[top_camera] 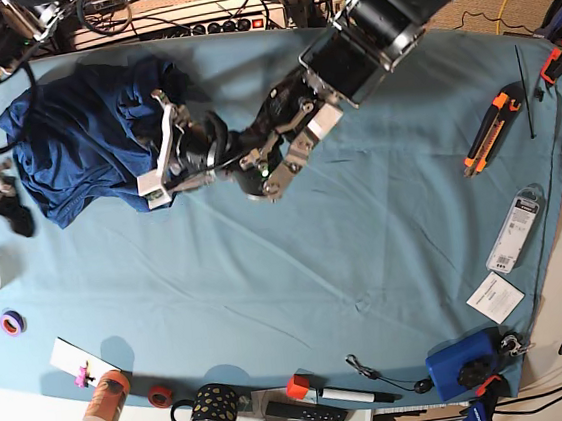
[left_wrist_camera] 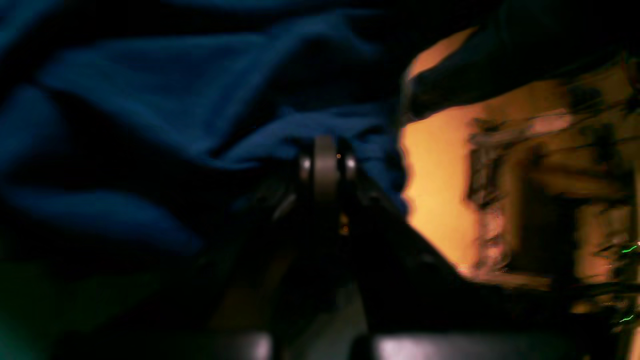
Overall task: Layout the t-shirt on the table in an organized manner, then fold the t-shirt properly
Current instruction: 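Push the shirt bundle further with the left gripper toward the right gripper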
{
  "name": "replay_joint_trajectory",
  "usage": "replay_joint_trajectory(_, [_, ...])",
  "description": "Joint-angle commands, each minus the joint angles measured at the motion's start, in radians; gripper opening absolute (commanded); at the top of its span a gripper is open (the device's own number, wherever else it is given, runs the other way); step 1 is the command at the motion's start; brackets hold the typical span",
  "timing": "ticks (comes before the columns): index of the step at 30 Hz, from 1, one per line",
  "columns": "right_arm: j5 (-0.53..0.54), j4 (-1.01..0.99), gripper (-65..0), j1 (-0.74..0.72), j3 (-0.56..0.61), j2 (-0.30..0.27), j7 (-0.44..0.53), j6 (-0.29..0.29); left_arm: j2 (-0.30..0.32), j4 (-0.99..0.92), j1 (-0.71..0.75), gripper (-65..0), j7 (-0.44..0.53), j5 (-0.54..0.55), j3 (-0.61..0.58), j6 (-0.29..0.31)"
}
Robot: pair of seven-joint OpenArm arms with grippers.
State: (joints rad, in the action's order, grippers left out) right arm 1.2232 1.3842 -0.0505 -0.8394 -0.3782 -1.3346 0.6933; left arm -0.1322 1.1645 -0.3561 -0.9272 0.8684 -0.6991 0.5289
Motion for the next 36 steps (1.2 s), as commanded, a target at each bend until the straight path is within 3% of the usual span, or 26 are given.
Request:
replay_joint_trajectory(1, [0.026,0.016,-65.0,-0.013,0.017,-0.017,0.017,0.005,-0.025,0.022,-0.007,-65.0,0.032,0.041,0.004,0.012])
replay_joint_trajectory(10, [0.141,0.016,-65.0,0.0,0.015,0.08,-0.062,0.005,-0.025,0.074,0.04,-65.0,0.117,-0.019,0.004,0.018])
replay_joint_trajectory(18, [0.198,0.016,-65.0,0.012,-0.006,0.087,-0.062,0.005,-0.025,0.131,0.041,-65.0,0.182,-0.005,0.001,0.016])
replay_joint_trajectory(21, [0.193,0.016,-65.0,0.035,-0.006,0.087,-0.062,0.005,-0.025,0.129,0.044,-65.0,0.238,-0.092,-0.005,0.014])
replay_joint_trajectory(26, [0.192,0.016,-65.0,0.087,-0.007,0.087,-0.062,0.005,-0.025,0.129,0.044,-65.0,0.322,-0.205,-0.121,-0.089])
replay_joint_trajectory(32, [0.194,0.016,-65.0,0.112,-0.007,0.087,-0.062,0.005,-0.025,0.129,0.091,-65.0,0.413,-0.345,-0.285,-0.093])
replay_joint_trajectory(36, [0.145,0.016,-65.0,0.121,-0.006,0.087,-0.062,0.005,-0.025,0.129,0.112,-65.0,0.419,-0.454,-0.298,-0.23])
